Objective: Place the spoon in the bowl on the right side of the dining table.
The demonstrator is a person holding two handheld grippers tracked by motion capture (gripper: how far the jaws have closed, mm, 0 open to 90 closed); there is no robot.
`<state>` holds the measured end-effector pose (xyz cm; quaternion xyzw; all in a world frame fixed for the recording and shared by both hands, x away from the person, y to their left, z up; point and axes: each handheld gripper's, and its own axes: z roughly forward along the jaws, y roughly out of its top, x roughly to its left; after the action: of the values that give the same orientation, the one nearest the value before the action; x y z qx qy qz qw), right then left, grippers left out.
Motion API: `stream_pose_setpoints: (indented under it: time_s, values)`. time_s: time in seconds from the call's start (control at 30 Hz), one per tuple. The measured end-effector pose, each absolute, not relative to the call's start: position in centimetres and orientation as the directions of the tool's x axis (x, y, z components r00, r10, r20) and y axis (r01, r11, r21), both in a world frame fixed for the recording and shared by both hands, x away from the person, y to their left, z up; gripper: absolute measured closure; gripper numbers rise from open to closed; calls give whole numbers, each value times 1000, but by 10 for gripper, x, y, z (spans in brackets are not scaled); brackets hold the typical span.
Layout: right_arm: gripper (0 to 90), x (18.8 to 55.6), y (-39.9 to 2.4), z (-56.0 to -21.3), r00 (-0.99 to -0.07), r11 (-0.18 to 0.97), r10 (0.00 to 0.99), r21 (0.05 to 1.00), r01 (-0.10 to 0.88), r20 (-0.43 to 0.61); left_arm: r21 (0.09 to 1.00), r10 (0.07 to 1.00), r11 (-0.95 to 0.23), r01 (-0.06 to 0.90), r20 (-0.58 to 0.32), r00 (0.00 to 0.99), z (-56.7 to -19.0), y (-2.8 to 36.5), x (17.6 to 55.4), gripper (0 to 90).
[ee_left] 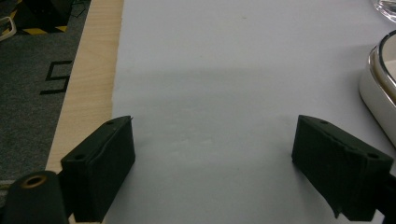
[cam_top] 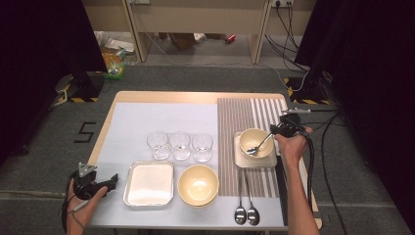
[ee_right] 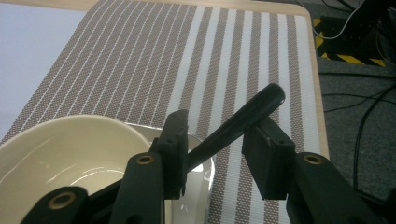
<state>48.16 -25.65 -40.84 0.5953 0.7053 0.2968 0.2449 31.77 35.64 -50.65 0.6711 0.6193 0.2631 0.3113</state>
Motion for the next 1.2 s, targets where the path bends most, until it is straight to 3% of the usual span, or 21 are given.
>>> stream_pose_setpoints:
  time_s: [0.43, 1.2]
  values:
    - [594, 467, -277, -403, -154, 125, 988, 702, 701, -22, 744, 995, -40, 667, -31, 94, -507, 356, 318, 121]
    - [620, 431, -285, -397, -293, 245, 955, 660, 710, -39, 744, 995, -40, 667, -30, 94, -506, 356, 318, 122]
